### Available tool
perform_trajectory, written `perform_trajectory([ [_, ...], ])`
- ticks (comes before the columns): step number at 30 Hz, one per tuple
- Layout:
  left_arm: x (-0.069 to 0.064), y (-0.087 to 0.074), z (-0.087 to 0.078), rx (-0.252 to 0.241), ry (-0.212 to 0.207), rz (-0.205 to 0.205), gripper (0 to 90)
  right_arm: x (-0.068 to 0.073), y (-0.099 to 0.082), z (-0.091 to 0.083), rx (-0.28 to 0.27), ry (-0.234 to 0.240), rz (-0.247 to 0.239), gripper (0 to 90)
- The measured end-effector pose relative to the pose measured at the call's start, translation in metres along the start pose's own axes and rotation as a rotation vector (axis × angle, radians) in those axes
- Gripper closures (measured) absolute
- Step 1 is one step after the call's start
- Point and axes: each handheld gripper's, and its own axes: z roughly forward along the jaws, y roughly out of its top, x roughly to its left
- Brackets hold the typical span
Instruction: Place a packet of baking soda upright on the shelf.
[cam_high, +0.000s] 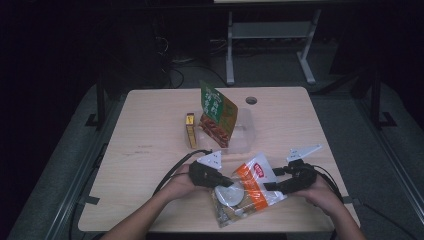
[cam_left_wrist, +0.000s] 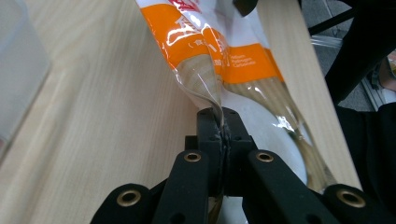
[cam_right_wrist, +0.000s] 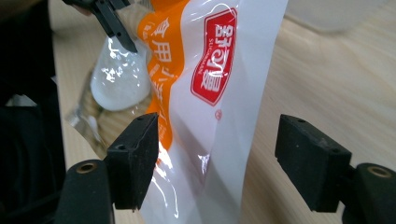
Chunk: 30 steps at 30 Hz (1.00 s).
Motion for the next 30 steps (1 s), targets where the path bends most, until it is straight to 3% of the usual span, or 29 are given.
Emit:
perform_trajectory([
  [7, -0.006, 0.005, -0.016, -0.057, 0.019, 0.030, 88.8, 0.005, 0.008, 0.002, -0.053, 0.061, -0.016, 36.4],
  [12, -0.007, 0.006, -0.019, -0.062, 0.028, 0.031, 88.8, 0.006, 0.012, 0.004, -0.064, 0.097, -0.020, 43.8],
  [26, -0.006, 0.005, -0.022, -0.066, 0.034, 0.025, 88.8, 0.012, 0.019, 0.003, -0.095, 0.124, -0.091, 88.7],
  [30, -0.004, 0.004, -0.024, -0.078, 0.026, 0.011, 88.7, 0.016, 0.022, 0.001, -0.098, 0.116, -0.120, 89.9],
])
